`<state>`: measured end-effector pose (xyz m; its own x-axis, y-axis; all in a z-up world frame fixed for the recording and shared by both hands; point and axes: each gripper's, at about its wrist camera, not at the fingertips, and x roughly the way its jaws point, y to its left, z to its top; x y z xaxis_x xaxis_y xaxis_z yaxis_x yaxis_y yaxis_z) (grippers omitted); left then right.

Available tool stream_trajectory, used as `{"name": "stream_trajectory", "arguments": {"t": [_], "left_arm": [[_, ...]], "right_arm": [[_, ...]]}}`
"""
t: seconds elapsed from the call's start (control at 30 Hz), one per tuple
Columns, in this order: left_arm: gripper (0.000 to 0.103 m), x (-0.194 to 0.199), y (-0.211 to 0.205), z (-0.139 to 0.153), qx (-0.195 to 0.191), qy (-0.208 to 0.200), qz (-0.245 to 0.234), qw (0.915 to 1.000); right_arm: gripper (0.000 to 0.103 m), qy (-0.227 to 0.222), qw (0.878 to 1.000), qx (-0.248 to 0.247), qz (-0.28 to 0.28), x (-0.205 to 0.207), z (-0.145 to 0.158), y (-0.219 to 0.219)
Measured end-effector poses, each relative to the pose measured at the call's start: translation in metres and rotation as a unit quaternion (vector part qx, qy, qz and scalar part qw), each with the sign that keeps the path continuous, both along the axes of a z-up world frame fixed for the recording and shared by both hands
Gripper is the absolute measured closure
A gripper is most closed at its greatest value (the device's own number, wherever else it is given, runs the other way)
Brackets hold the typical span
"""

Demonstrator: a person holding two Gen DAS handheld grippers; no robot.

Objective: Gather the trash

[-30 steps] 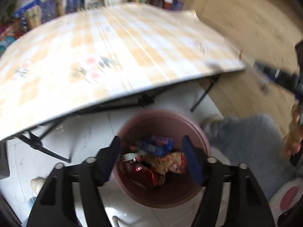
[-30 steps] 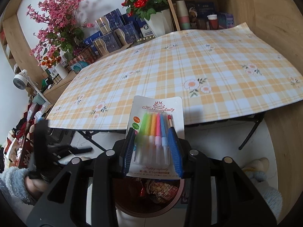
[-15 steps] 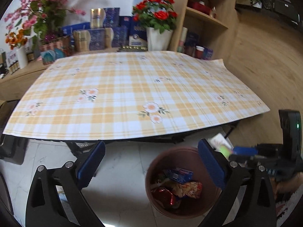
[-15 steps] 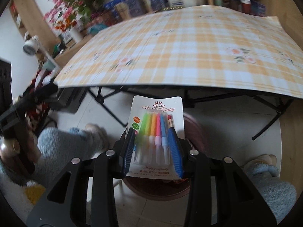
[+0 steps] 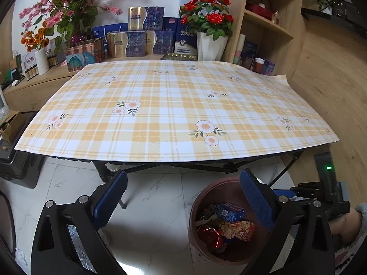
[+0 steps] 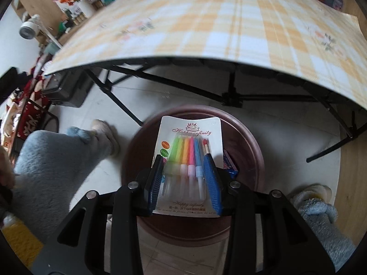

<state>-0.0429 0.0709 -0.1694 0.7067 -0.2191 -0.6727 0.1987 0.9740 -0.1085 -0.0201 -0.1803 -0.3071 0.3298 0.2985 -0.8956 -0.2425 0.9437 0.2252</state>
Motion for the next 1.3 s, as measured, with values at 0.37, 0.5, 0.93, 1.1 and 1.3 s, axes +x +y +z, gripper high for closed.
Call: {"name": "stream_trajectory", "arguments": {"t": [0.37, 0.5, 0.93, 1.1, 1.3], "left_arm": [[0.007, 0.000, 0.001, -0.001, -0.003, 0.003, 0.002, 1.0000], [0.007, 0.001, 0.001, -0.001, -0.001, 0.003, 0.004, 1.0000], [0.006, 0.005, -0.015, 0.047, 0.027, -0.055, -0.005, 0.9981], [0.006, 0.008, -0.021, 0.082, 0.034, -0.088, 0.001, 0.9955], [0.006, 0.005, -0.029, 0.132, 0.045, -0.143, 0.017, 0.9885]], "right_arm": [[0.024, 0.007, 0.999, -0.030, -0.008, 0.007, -0.017, 0.000], [0.007, -0.013, 0.999, -0.025, -0.030, 0.006, -0.002, -0.010], [0.006, -0.122, 0.988, -0.015, -0.096, 0.000, 0.106, -0.052], [0.006, -0.182, 0.978, -0.029, -0.100, 0.000, 0.160, -0.057], [0.006, -0.255, 0.961, -0.025, -0.102, -0.008, 0.226, -0.063]]}}
